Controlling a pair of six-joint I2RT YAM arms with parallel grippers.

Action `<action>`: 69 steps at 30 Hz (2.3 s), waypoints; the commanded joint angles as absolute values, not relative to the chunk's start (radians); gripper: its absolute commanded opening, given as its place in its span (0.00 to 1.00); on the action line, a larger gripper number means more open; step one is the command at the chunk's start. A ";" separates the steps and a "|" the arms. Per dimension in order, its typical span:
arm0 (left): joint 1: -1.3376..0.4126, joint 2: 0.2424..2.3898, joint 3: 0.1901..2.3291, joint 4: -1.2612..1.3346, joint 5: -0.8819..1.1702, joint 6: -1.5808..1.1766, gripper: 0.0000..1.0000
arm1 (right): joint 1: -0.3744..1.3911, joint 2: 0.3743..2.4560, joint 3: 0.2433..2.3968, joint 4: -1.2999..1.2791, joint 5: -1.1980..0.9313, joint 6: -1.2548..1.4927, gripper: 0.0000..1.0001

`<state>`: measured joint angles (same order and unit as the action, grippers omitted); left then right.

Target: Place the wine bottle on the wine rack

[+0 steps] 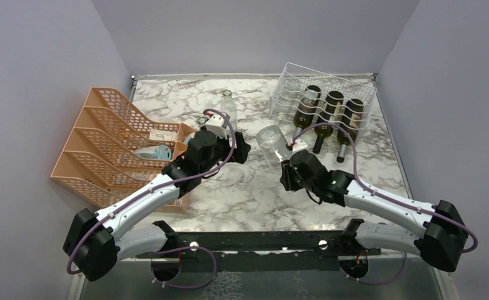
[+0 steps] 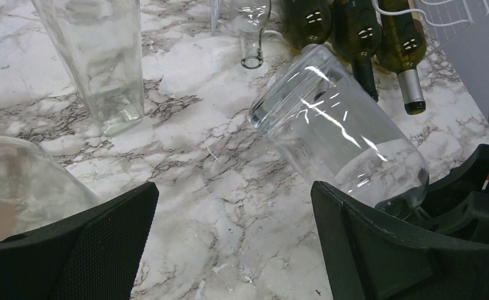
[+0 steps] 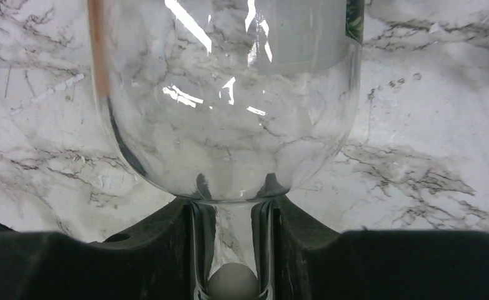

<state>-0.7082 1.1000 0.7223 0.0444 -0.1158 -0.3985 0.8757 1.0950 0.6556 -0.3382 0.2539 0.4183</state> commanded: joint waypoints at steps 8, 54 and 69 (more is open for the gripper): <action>-0.701 1.029 0.765 0.008 -0.169 -0.371 0.99 | 0.859 1.046 0.863 -0.056 0.599 0.212 0.01; -0.699 0.978 0.831 -0.064 -0.094 -0.342 0.99 | -0.064 1.561 1.366 -0.350 0.161 0.273 0.01; -0.699 0.977 0.830 -0.070 -0.081 -0.336 0.99 | -0.081 1.643 1.411 -0.409 0.161 0.243 0.25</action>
